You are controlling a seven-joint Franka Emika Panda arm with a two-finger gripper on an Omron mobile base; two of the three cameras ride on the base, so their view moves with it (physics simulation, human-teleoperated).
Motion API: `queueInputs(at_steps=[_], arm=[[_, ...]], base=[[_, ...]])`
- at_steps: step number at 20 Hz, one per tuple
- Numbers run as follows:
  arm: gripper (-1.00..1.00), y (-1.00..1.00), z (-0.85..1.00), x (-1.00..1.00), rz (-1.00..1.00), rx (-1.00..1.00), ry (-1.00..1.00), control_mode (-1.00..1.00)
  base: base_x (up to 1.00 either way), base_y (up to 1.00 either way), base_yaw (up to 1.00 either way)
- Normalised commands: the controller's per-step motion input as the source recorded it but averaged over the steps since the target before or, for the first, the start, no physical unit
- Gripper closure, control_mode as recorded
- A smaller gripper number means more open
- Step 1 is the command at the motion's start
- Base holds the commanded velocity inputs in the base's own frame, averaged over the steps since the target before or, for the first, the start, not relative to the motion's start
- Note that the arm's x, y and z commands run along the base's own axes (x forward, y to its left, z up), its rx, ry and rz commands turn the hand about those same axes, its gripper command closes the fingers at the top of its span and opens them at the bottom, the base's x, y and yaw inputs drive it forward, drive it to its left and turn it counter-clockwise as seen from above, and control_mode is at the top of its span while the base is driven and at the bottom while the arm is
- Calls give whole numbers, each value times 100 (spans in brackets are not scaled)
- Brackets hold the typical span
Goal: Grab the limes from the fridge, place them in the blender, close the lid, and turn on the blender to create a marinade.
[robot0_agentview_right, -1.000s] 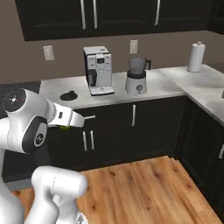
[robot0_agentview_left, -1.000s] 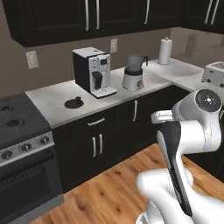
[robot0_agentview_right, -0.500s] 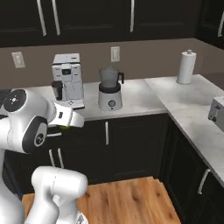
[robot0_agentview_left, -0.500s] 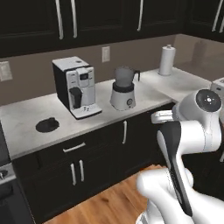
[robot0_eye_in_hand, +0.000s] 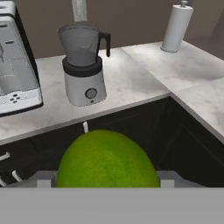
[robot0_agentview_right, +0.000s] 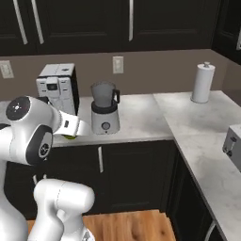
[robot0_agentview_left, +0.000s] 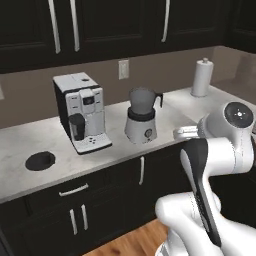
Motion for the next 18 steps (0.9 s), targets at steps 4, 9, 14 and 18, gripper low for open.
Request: queueInputs(at_steps=[4,9,14,18], arm=[[100,0,0,0,0,0,0,100],[100,0,0,0,0,0,0,100],[100,0,0,0,0,0,0,100],[100,0,0,0,0,0,0,100]], base=[[29,0,19],[43,-4,16],[58,-21,13],[58,-25,12]])
